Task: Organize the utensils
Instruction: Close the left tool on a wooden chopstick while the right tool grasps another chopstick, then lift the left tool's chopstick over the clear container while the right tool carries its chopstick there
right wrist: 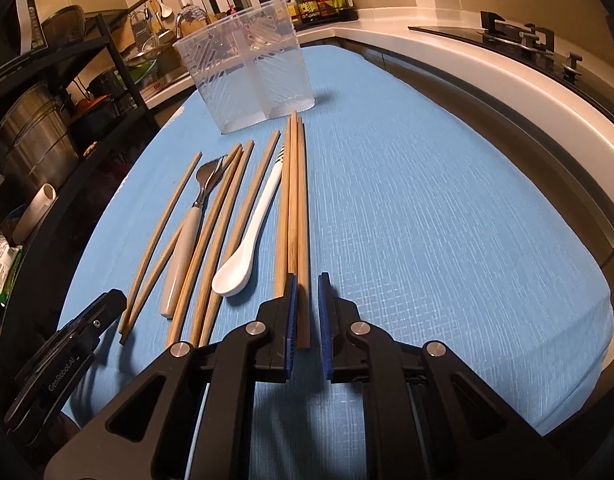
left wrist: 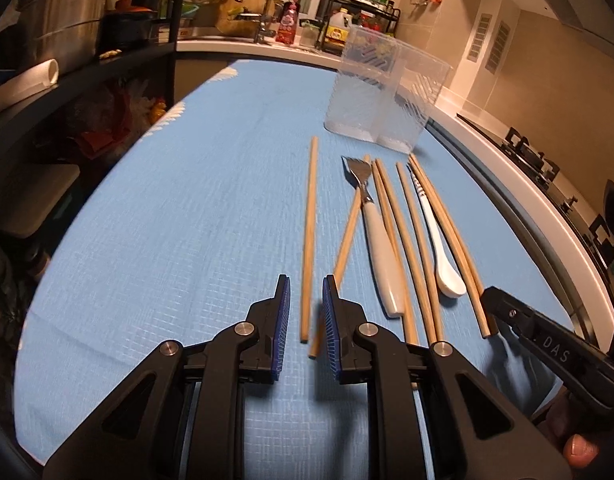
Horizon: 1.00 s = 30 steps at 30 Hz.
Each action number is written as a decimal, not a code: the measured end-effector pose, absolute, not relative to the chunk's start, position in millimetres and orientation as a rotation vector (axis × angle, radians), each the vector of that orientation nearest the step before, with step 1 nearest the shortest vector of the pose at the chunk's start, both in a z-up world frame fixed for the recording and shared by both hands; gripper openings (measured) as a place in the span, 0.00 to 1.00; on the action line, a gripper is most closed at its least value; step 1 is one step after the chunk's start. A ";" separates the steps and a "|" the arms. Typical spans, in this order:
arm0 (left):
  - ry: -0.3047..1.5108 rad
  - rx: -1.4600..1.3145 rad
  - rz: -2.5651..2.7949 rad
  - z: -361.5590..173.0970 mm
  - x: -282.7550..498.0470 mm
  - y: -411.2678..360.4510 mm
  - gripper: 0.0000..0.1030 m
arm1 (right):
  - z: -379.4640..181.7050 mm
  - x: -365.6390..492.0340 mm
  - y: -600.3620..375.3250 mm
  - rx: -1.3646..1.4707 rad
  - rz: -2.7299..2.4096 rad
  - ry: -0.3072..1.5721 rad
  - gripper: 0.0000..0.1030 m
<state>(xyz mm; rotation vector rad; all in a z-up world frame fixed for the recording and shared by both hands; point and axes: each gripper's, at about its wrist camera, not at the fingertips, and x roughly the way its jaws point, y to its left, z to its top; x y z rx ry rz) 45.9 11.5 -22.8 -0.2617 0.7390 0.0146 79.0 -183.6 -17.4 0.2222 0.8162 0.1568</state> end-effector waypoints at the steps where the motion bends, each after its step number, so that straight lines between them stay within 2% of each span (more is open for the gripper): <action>1: 0.745 -0.260 0.008 -24.2 46.2 10.5 0.17 | -17.4 79.0 -184.1 0.223 0.158 0.818 0.10; 3: 0.746 -0.229 0.009 -24.6 46.8 6.1 0.17 | -17.6 78.8 -186.0 0.225 0.153 0.821 0.06; 7: 0.743 -0.158 0.021 -22.6 47.3 -1.1 0.13 | -16.4 78.6 -191.5 0.227 0.116 0.812 0.06; 9: 0.729 -0.131 0.032 -19.8 45.5 -3.3 0.05 | -16.1 78.8 -197.9 0.246 0.087 0.811 0.06; 17: 0.730 -0.216 0.021 -21.4 43.9 10.0 0.05 | -17.2 78.7 -199.6 0.251 0.088 0.824 0.07; 23: 0.744 -0.064 0.072 -24.7 47.6 -5.5 0.06 | -17.2 76.4 -193.8 0.217 0.086 0.825 0.07; 30: 0.736 -0.077 0.069 -24.6 45.6 -2.9 0.06 | -16.7 76.7 -192.8 0.193 0.081 0.822 0.06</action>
